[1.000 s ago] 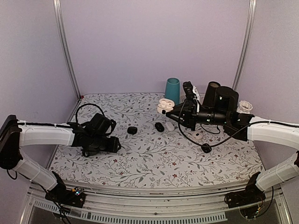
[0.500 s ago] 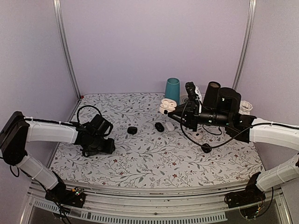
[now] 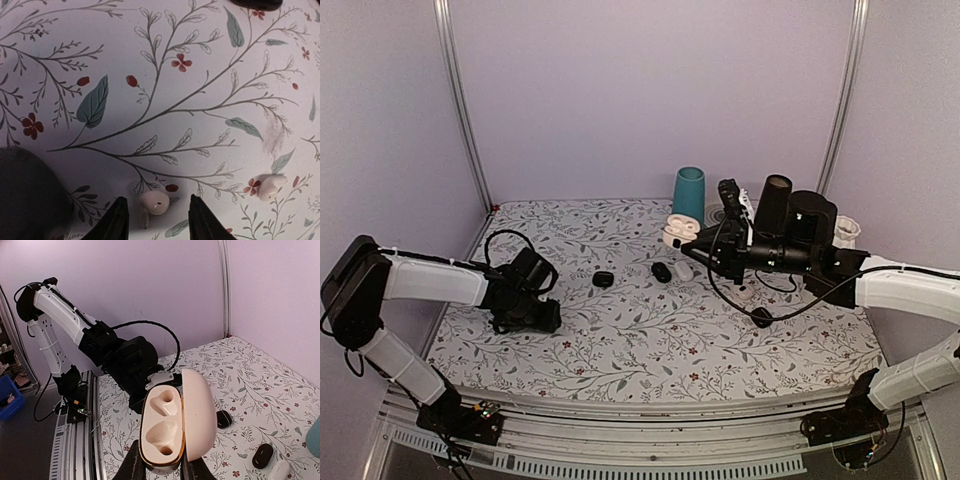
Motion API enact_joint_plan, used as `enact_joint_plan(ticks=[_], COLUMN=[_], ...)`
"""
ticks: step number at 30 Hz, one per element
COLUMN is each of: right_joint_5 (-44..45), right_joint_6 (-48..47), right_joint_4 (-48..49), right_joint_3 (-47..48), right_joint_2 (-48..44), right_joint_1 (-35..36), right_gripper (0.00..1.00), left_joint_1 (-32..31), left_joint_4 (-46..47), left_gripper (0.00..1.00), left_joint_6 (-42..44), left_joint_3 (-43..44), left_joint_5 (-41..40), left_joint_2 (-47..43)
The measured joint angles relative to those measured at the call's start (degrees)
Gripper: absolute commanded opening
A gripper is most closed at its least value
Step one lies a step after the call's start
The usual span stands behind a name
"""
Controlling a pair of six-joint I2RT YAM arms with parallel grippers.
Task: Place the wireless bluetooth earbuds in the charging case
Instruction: Pick up the left earbud from the center of the board.
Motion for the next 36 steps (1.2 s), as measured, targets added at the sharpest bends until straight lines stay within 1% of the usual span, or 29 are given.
enact_joint_plan(ticks=[8, 15, 29, 36], right_joint_5=[0.46, 0.92, 1.01, 1.03], right_joint_6=[0.0, -0.02, -0.02, -0.02], right_joint_4=[0.02, 0.0, 0.02, 0.31], right_joint_3=[-0.5, -0.68, -0.7, -1.25], right_joint_2=[-0.85, -1.14, -1.33, -1.33], right_joint_1=[0.0, 0.0, 0.0, 0.0], right_gripper=[0.02, 0.02, 0.02, 0.02], left_joint_1=[0.48, 0.57, -0.94, -1.55], left_joint_4=[0.48, 1.75, -0.17, -1.38], left_gripper=[0.41, 0.38, 0.4, 0.38], left_joint_6=[1.7, 2.01, -0.81, -1.62], left_joint_3=[-0.17, -0.13, 0.83, 1.31], left_joint_5=[0.96, 1.38, 4.22, 3.06], left_joint_2=[1.33, 1.86, 1.79, 1.9])
